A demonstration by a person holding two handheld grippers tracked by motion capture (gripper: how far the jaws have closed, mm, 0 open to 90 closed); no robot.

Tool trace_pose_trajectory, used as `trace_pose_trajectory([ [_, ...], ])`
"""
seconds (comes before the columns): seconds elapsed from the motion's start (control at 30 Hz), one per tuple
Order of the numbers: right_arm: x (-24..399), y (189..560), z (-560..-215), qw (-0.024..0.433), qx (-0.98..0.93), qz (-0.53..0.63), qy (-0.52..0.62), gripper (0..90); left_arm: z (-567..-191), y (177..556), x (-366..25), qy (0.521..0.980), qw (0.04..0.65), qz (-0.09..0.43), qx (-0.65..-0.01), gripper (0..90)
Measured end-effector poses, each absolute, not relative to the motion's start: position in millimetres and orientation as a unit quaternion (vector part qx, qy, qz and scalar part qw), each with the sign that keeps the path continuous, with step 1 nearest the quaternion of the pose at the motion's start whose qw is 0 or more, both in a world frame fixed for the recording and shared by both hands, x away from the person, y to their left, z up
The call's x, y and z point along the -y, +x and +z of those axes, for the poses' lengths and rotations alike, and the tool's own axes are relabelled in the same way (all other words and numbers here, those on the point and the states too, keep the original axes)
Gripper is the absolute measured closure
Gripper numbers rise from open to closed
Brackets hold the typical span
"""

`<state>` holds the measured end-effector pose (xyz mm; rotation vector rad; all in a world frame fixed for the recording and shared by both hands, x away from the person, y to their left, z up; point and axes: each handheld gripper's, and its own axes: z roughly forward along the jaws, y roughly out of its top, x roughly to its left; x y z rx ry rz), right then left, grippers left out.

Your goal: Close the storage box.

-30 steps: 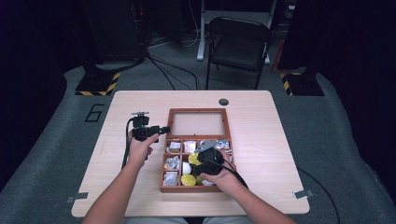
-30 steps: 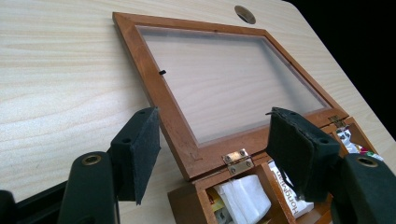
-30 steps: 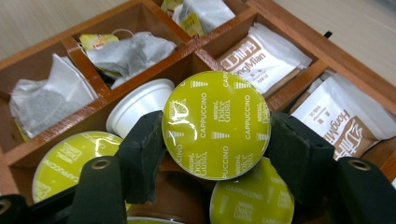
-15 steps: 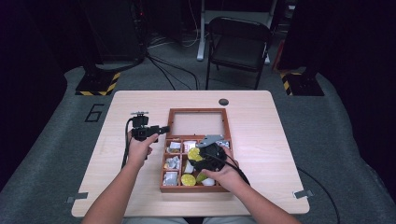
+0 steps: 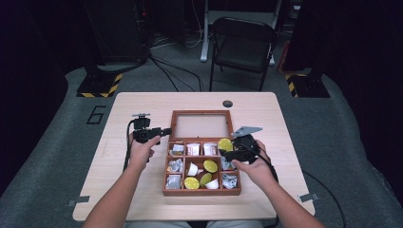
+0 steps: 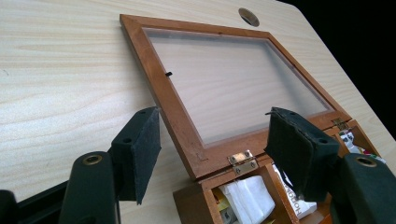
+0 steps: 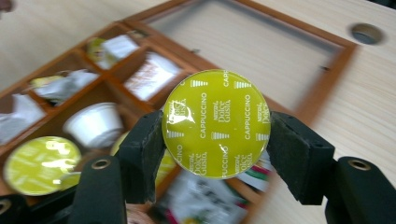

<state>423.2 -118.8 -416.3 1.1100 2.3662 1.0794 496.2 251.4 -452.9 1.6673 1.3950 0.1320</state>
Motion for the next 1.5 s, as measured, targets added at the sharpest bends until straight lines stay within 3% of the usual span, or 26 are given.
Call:
trace_pose_trajectory([
  [0.4, 199, 442, -432, 0.196, -0.786, 0.344, 0.475, 37.1, -454, 497, -252, 0.678, 0.464, 0.056, -0.567, 34.8],
  [0.63, 227, 450, -458, 0.191, -0.765, 0.324, 0.522, 37.2, -454, 497, -251, 0.684, 0.459, 0.055, -0.565, 34.8],
  [1.5, 255, 455, -491, 0.186, -0.741, 0.296, 0.574, 36.8, -456, 498, -250, 0.679, 0.459, 0.056, -0.57, 34.9],
])
